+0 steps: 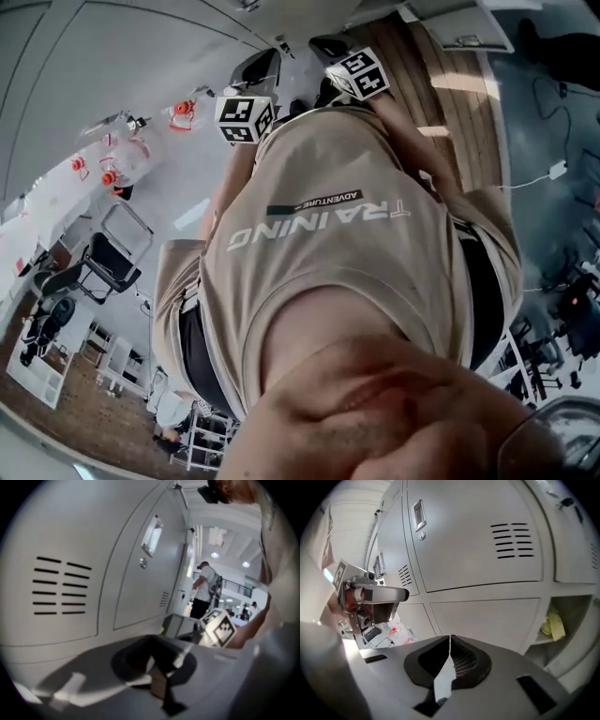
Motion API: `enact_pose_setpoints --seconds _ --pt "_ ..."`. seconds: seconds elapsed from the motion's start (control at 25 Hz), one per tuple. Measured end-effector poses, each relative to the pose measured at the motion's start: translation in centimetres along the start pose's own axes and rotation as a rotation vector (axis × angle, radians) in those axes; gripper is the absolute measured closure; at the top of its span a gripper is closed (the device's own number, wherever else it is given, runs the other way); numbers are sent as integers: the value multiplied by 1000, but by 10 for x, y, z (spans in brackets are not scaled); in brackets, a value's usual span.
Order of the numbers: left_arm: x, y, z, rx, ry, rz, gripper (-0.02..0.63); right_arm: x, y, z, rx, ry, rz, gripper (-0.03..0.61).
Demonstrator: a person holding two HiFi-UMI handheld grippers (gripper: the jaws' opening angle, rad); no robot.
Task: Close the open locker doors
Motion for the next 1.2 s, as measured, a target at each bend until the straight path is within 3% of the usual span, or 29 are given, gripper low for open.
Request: enact_pose_setpoints --seconds 0.12,0.36,0.68,0.84,1.2 --pt "-5 4 -16 -119 81 -3 614 -33 -30 7 -125 80 -22 563" --pt "-18 28 -53 -362 168 21 614 -88 -96 41 -378 209 -65 563" --pt "-17 38 -148 -579 270 47 614 -138 -166 73 -556 309 -175 563" --pt "-19 30 -197 -634 320 48 614 -151 -198 72 -577 301 -229 563" --pt "-22 39 -313 -631 347 41 614 -203 -307 44 -640 293 -304 563"
Point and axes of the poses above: the fingertips, and each gripper's own axes: y forward along the fingers, z to its left, x out of its top, the point moved 7 cm from there along -y, backward along the fingers, and after that the axes turned 14 degrees about x, right-handed, at the moved point
